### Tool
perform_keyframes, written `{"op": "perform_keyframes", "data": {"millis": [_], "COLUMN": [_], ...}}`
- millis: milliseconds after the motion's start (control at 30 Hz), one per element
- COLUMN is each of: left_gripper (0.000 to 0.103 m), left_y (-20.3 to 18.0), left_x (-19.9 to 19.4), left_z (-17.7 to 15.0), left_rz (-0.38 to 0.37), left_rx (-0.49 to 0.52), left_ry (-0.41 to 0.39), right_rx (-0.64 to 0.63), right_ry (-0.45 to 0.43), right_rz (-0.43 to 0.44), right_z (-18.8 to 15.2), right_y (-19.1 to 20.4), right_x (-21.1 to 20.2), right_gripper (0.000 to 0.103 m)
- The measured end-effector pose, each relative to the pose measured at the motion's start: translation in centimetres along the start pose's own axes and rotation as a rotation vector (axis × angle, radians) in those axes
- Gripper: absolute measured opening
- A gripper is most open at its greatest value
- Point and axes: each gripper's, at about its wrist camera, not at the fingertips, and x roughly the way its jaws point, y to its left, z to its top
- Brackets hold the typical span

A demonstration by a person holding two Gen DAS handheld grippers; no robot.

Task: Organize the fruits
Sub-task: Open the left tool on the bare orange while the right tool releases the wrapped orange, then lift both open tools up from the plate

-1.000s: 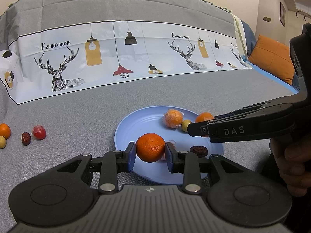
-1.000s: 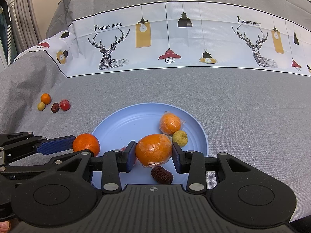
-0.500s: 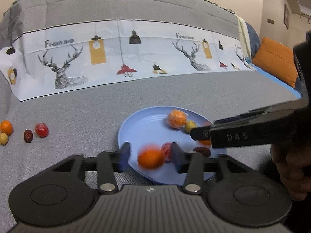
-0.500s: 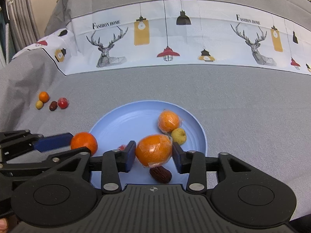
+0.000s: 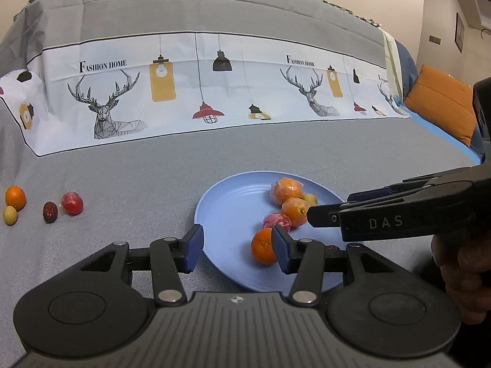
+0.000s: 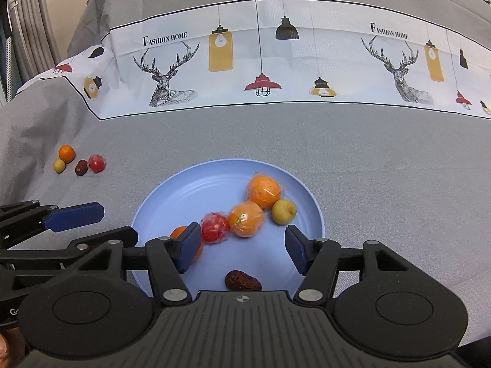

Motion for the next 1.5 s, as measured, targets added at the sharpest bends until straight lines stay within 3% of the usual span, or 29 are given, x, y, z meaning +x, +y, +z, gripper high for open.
{"op": "perform_keyframes", "data": {"millis": [700,1100,1200,1333,1433,1500], "left_gripper": [0.052,0.04,0.033,0.032,0.032,0.032], "left_y": [0.0,0.1,0.3,0.9,2.2,3.2], "left_x": [0.0,-0.1,-0.2,-1.1,-2.0,-2.6], "left_z": [-0.1,0.1,0.2,0.6,1.5,2.3], "left_rz": [-0.001,-0.01,-0.016,-0.012,-0.009,0.012], "left_rx": [0.002,0.006,0.002,-0.024,-0.065,-0.071], "left_ry": [-0.002,-0.004,-0.006,-0.024,-0.04,-0.05], "right_rx": [0.0,-0.001,0.004,0.011,0.013,0.013], "right_ry": [0.001,-0.003,-0.009,-0.033,-0.054,-0.066], "right_rz": [0.0,0.0,-0.005,-0.005,0.008,0.021], "right_z": [-0.1,-0.1,0.1,0.8,1.4,1.7], "right_y": [0.0,-0.1,-0.1,0.1,0.4,0.7], "right_x": [0.1,0.1,0.0,-0.6,-1.3,-1.7], "right_gripper": [0.063,0.063,0.063,0.062,0.055,0.042]}}
